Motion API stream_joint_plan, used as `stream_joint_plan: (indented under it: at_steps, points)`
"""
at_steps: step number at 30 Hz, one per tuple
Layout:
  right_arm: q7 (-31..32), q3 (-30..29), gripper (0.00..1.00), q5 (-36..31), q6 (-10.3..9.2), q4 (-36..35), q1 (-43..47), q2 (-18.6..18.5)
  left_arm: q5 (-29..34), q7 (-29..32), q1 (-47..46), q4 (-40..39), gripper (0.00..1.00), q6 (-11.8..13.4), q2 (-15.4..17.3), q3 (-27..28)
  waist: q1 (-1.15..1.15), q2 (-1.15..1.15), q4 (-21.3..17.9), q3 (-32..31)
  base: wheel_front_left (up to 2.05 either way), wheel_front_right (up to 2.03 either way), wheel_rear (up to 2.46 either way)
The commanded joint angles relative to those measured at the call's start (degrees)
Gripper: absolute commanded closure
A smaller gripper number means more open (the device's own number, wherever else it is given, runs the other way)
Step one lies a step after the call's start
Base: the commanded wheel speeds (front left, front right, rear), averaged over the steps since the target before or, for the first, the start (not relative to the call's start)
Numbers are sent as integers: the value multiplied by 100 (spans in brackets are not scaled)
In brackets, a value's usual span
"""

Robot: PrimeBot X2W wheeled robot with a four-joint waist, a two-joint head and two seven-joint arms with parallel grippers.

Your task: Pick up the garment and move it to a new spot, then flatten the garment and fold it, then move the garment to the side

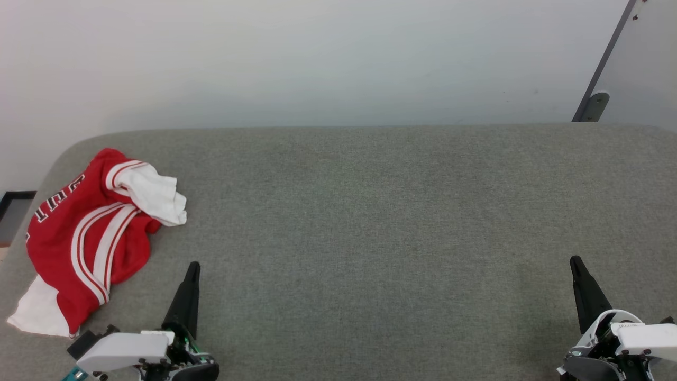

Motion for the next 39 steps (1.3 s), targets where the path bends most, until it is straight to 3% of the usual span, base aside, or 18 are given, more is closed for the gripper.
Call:
stream_joint_plan:
  at_steps: [1, 8, 9, 14, 24, 31, 39]
  points:
    - [18, 3, 100, 27, 31, 2, -11, -11, -13, -2, -53, 10, 100, -27, 24, 16, 0, 0, 0, 0, 0, 0, 0]
    - [18, 3, 100, 27, 31, 2, -11, -11, -13, -2, -54, 10, 100, -27, 24, 16, 0, 0, 0, 0, 0, 0, 0]
    - [-1, -1, 0, -1, 0, 5, 0, 1, 0, 0, -1, 4, 0, 0, 0, -2, 0, 0, 0, 0, 0, 0, 0]
    - [-27, 13, 0, -1, -18, 229, 135, 32, -1, -7, 183, 221, 0, 11, -47, -7, 0, 0, 0, 0, 0, 0, 0]
    - [-313, 286, 0, -147, -13, 412, -255, -21, 292, -213, -12, 139, 0, 8, 244, -1, 0, 0, 0, 4, 0, 0, 0]
    - [-504, 423, 0, -910, -10, 661, -583, -121, 1010, -494, -119, 176, 0, 6, 583, -193, 0, 0, -1, 13, 0, 0, 0]
    - [-696, 291, 0, -2217, -5, 793, -806, -41, 1979, -692, -210, 122, 0, 4, 736, -193, 0, 0, -7, 39, 0, 0, 0]
